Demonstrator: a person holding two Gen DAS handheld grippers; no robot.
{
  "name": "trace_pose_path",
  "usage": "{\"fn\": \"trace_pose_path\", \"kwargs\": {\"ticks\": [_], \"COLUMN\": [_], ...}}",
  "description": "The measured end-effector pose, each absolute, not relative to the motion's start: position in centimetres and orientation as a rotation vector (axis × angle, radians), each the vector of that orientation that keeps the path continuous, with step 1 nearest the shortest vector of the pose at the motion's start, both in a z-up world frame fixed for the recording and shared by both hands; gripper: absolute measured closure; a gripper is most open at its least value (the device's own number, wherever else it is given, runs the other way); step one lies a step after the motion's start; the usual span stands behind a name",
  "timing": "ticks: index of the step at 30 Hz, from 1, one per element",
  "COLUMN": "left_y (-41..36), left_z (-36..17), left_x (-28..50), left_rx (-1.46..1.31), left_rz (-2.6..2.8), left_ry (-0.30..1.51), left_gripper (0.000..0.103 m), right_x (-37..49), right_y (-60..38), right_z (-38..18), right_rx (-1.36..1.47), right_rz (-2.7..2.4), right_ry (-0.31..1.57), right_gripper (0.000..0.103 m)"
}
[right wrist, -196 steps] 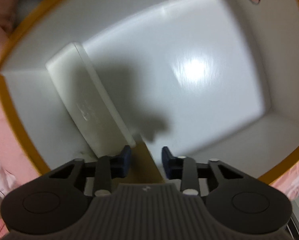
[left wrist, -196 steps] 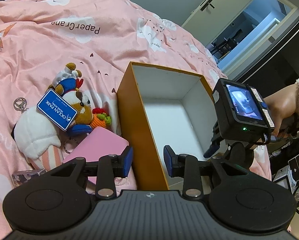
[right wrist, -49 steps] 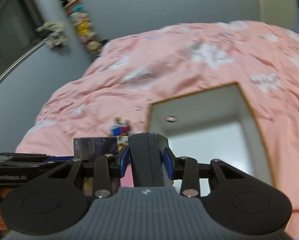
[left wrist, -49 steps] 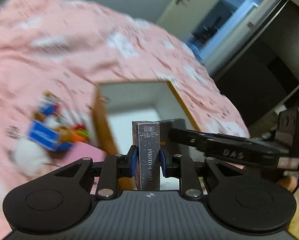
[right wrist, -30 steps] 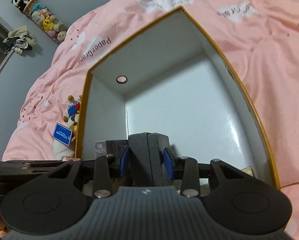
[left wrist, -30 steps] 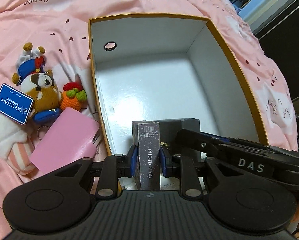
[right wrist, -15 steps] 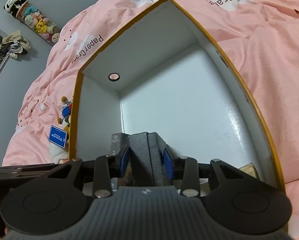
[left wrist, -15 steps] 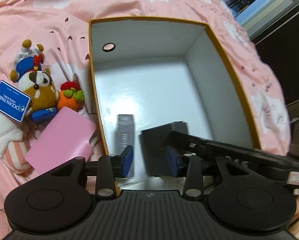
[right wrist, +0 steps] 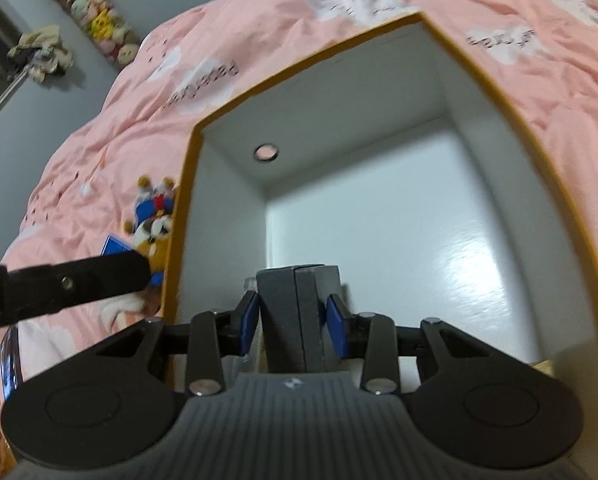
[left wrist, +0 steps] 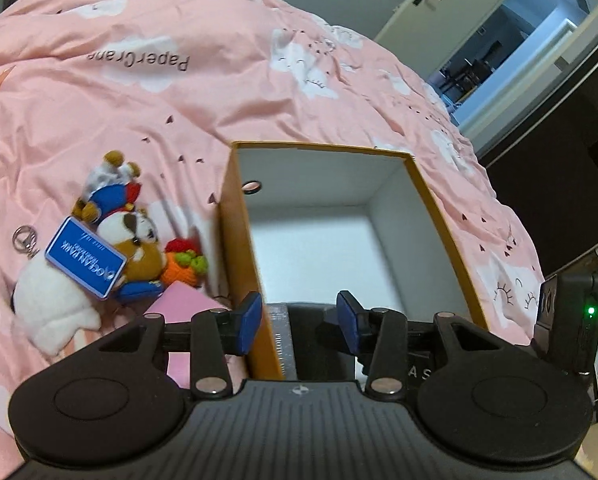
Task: Organize objects
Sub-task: 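Carry the photo card pack and grey box into the orange box with both grippers, then move the left gripper to the pink wallet while the right gripper withdraws from the box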
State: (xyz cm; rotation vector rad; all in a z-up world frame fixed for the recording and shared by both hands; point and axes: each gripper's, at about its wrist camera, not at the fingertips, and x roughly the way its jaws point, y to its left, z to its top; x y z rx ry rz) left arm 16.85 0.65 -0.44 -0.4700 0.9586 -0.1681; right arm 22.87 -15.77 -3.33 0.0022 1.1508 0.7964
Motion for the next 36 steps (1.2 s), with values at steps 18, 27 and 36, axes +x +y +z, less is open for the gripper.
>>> {"fn": "trace_pose_path", "kwargs": {"ticks": [18, 27, 36], "left_y": [3.3, 3.9, 3.9], "left_z": [-2.7, -3.5, -3.8], "left_x": [14.9, 14.6, 13.4], "left_rx": [-0.55, -0.581, -0.567], "left_rz": [-0.113, -0.098, -0.016], "left_ry": [0.985, 0.986, 0.936], "left_gripper": [0.054, 0.054, 0.054], "right_x": [23.1, 23.4, 25.1], "right_y": [-13.5, -13.5, -9.7], "right_z": [-4.7, -3.6, -3.8], "right_rx": [-0.049, -0.091, -0.074], "right_rz": [0.771, 0.759, 0.789], "right_ry": [1.282, 1.224, 1.158], "right_gripper": [0.061, 0.046, 0.074]}}
